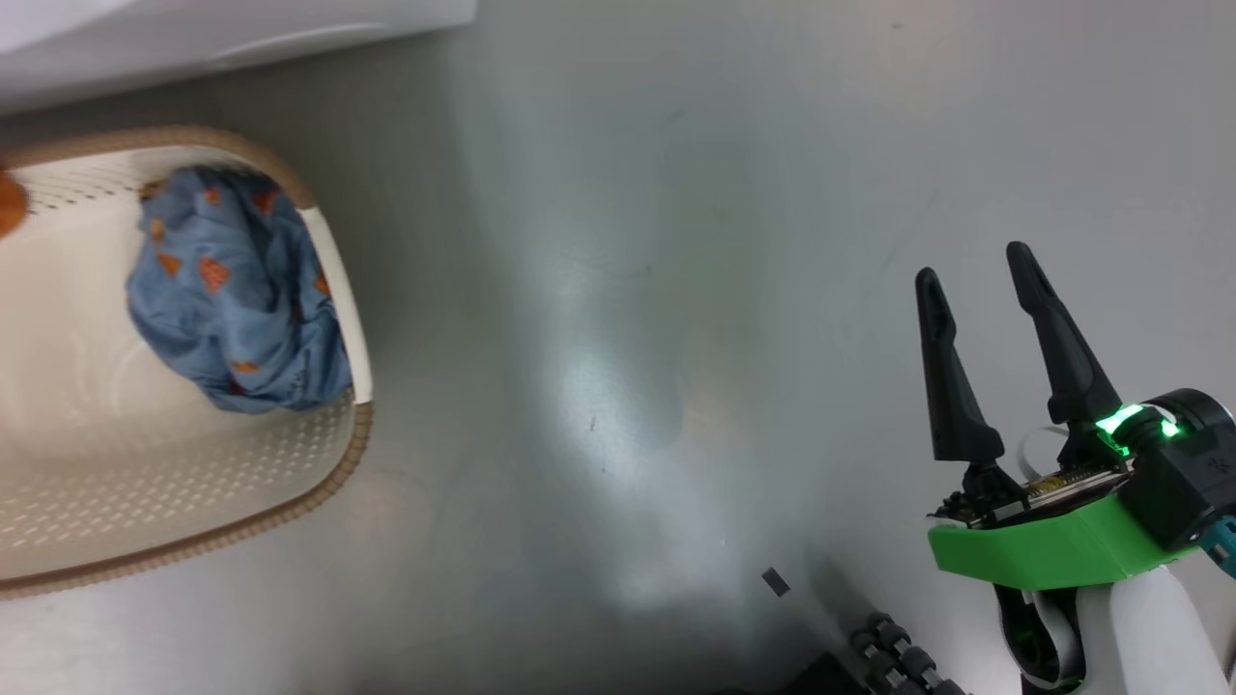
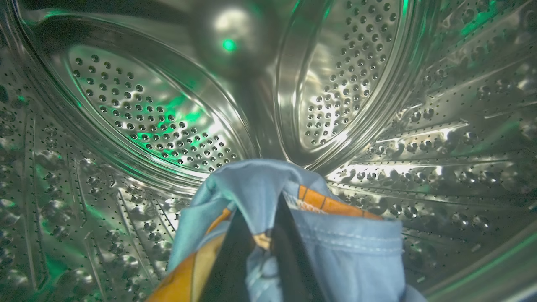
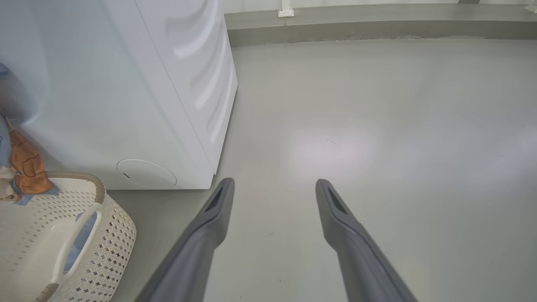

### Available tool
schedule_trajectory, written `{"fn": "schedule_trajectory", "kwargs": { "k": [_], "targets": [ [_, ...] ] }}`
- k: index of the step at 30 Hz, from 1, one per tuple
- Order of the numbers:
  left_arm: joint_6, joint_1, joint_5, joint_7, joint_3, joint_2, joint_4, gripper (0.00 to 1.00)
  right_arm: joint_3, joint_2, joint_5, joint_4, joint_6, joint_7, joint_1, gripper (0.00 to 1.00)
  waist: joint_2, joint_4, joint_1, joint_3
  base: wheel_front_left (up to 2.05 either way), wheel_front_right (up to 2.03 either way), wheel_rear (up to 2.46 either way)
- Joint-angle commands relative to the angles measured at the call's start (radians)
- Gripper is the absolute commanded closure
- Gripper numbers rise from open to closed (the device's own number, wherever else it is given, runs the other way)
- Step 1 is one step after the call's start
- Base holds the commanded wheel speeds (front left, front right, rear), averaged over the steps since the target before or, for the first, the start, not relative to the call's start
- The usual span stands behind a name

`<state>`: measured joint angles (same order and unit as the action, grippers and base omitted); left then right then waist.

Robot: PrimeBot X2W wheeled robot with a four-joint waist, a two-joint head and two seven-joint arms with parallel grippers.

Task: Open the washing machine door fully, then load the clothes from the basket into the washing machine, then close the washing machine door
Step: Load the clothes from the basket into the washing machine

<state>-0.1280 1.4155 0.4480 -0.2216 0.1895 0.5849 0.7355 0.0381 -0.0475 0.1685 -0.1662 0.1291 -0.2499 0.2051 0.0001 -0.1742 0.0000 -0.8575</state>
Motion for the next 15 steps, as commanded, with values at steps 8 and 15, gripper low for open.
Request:
{"fn": "schedule_trajectory", "kwargs": {
  "k": [8,15],
  "targets": [
    [-0.003,0.241,0.015,0.018,0.080,0.158,0.054,1.00,0.065,-0.003,0.028,-0.027,0.002,-0.012,0.010,0.00,-0.0001,-0.077,0.0000,-0.097,0.00,0.00,0.00],
    [-0.003,0.407,0.007,-0.004,0.137,0.193,0.113,1.00,0.103,-0.003,0.051,-0.017,0.002,-0.012,0.023,0.00,-0.0001,-0.096,0.0000,-0.113,0.00,0.00,0.00]
  ]
}}
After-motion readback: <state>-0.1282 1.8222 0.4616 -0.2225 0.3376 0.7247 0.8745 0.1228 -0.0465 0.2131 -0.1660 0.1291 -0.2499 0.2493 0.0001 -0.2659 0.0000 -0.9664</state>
